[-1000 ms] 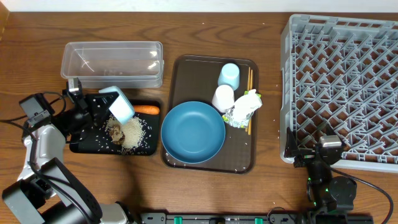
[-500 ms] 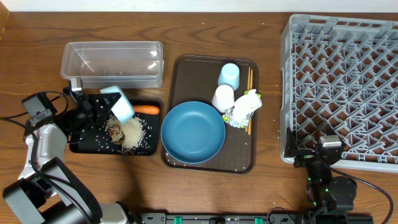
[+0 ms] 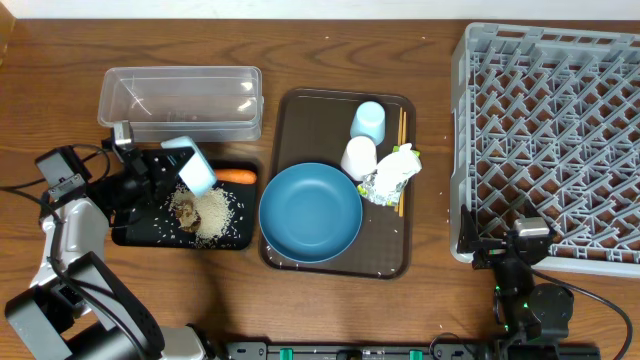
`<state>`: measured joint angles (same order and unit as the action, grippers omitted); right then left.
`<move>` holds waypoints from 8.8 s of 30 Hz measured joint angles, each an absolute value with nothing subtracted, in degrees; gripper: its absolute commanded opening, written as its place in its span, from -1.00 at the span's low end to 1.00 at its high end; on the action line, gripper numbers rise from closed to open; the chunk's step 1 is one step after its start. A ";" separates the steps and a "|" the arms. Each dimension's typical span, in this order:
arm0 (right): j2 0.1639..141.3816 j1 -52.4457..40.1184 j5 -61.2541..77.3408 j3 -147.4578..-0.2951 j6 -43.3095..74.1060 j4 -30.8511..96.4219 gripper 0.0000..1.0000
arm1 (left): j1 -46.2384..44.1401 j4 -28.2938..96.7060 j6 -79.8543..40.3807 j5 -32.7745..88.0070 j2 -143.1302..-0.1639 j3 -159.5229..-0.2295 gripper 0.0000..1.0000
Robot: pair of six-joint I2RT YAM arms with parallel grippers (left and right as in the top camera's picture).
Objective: Sort waste into correct bins and load items into the dishwasher rack
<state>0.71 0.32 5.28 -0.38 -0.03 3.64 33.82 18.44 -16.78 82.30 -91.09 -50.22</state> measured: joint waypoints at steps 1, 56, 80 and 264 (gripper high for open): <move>0.71 0.32 5.28 -0.38 -0.03 3.66 0.98 | 33.82 18.94 -18.20 81.01 -91.09 -50.22 -0.88; 0.71 0.32 5.28 -0.38 -0.03 3.66 0.99 | -26.92 6.90 -9.13 -0.86 -85.10 -59.81 -0.88; 0.71 0.32 5.28 -0.38 -0.03 3.64 0.99 | -26.92 -3.49 -4.38 -1.74 -98.41 -59.81 -0.88; 0.71 0.32 5.28 -0.38 -0.03 3.64 0.98 | 19.42 -34.30 -62.43 62.98 -70.52 -50.72 -0.88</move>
